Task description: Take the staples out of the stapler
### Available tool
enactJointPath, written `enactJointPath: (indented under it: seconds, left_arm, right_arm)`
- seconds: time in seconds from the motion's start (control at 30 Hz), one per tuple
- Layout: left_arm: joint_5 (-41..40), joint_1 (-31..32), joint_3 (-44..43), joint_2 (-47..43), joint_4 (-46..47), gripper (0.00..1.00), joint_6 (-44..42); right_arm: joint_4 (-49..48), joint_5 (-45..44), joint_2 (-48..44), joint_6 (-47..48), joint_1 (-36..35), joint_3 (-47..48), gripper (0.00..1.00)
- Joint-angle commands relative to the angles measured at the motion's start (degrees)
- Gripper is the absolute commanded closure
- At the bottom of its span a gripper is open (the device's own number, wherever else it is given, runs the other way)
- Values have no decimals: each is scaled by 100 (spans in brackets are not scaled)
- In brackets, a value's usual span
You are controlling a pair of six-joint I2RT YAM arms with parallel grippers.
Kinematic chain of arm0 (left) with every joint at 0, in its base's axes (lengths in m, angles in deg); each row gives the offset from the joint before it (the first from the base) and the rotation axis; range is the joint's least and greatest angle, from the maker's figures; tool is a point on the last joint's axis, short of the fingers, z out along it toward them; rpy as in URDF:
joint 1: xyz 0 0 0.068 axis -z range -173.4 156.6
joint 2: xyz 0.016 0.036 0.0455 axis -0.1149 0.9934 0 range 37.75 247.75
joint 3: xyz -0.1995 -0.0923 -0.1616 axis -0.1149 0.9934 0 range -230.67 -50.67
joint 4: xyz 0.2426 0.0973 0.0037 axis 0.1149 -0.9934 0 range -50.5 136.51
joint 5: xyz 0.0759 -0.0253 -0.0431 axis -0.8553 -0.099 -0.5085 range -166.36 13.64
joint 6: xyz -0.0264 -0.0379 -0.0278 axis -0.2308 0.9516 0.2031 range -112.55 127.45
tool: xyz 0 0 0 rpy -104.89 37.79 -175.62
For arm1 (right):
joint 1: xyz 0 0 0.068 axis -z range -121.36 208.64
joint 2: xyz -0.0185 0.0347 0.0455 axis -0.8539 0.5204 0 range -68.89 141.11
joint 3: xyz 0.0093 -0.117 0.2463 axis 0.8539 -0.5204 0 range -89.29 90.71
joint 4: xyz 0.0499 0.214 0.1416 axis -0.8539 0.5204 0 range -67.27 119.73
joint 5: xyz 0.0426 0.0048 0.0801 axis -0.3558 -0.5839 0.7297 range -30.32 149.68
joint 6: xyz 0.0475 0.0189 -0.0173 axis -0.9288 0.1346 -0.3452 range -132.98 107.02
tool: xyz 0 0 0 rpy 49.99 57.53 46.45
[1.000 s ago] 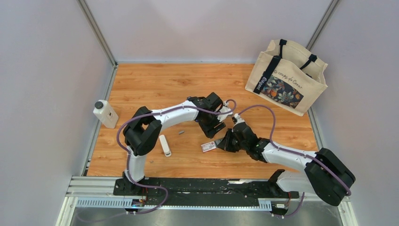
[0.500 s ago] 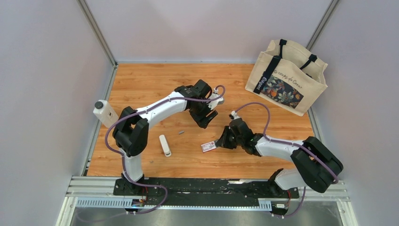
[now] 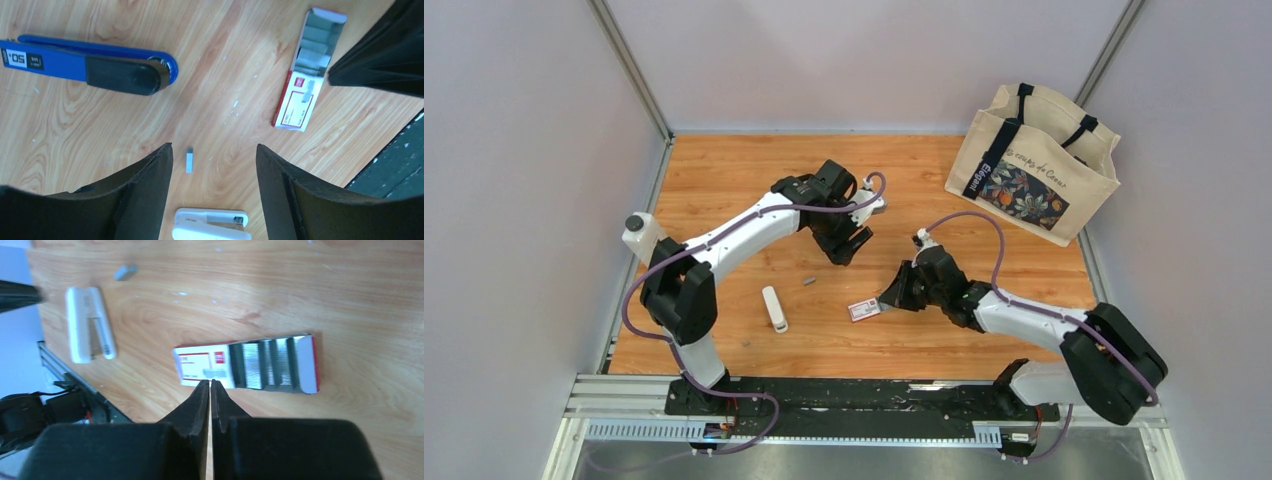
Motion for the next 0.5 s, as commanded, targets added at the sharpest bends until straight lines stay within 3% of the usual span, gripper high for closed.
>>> enactJointPath:
  seconds: [0.0,0.27,0.47]
  left_arm:
    - [-387,-64,354,-271,-126,30,-435]
    - [-1302,-64,1093,-280,94,30,-489]
    - [-1383,-64,1366,-25,349,30,-612]
  right_arm:
    - [131,23,-661,68,19,175,92]
    - [658,-143,-1259,287,36,306,89]
    - [931,-345,-1364,533,63,175,85]
